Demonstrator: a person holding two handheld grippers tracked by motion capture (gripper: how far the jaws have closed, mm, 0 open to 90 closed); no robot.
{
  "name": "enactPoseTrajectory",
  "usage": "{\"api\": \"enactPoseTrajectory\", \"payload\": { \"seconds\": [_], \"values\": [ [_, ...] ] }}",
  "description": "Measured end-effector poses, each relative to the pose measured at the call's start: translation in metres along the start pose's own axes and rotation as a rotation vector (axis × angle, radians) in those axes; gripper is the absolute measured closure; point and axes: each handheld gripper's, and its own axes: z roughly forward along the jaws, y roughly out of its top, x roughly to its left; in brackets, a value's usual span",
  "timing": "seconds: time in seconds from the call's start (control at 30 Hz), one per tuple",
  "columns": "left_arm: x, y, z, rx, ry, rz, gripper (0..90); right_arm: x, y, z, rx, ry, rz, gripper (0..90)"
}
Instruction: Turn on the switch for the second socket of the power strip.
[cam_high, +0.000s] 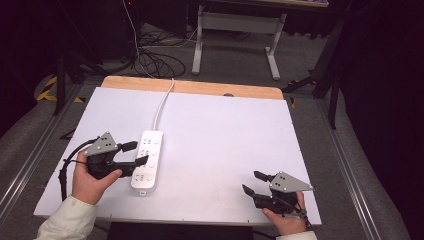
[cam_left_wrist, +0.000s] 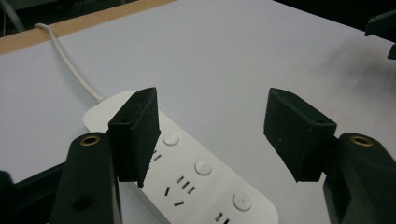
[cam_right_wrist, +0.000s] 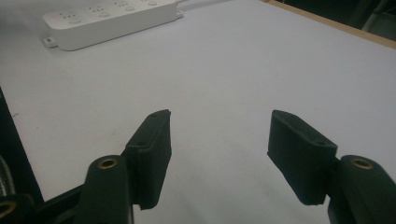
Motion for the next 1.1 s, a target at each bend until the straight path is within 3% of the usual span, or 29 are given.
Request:
{"api": "enactPoseTrajectory", "payload": {
  "seconds": [0.27, 0.33, 0.43, 0.47, 0.53, 0.57, 0.6, 0.63, 0.67, 0.9, 1.0, 1.1],
  "values": [
    [0.006, 0.0, 0.01, 0.008, -0.002, -0.015, 40.7, 0.0, 0.0, 0.0, -0.001, 0.004, 0.004, 40.6],
    [0.008, 0.0, 0.014, 0.012, -0.013, -0.023, 51.0, 0.0, 0.0, 0.0, 0.0, 0.005, 0.003, 40.8],
    [0.011, 0.0, 0.02, 0.022, -0.017, -0.025, 57.6, 0.0, 0.0, 0.0, -0.001, 0.012, 0.007, 40.9],
    [0.012, 0.0, 0.022, 0.026, -0.02, -0.027, 66.3, 0.0, 0.0, 0.0, 0.0, 0.013, 0.003, 40.9],
    [0.014, 0.0, 0.025, 0.034, -0.019, -0.022, 71.1, 0.0, 0.0, 0.0, 0.0, 0.014, 0.003, 40.9],
    [0.015, -0.001, 0.027, 0.037, -0.022, -0.023, 80.6, 0.0, 0.0, 0.001, 0.0, 0.016, 0.005, 41.0],
    [0.016, -0.001, 0.029, 0.037, -0.022, -0.023, 80.6, 0.0, 0.0, 0.001, 0.0, 0.016, 0.005, 41.0],
    [0.016, -0.002, 0.03, 0.04, -0.027, -0.032, 87.8, 0.0, 0.0, 0.001, 0.0, 0.017, 0.005, 41.1],
    [0.018, -0.002, 0.032, 0.038, -0.026, -0.013, 89.7, 0.0, 0.0, 0.001, 0.0, 0.017, 0.005, 41.1],
    [0.025, -0.006, 0.044, 0.056, -0.032, -0.037, 89.9, 0.002, 0.0, 0.001, 0.006, 0.024, -0.002, 41.2],
    [0.026, -0.007, 0.049, 0.069, -0.019, -0.02, 89.8, 0.002, 0.0, 0.002, 0.008, 0.026, -0.002, 41.3],
    [0.028, -0.009, 0.055, 0.076, -0.031, -0.031, 89.8, 0.001, 0.0, 0.002, 0.007, 0.026, 0.0, 41.3]
  ]
}}
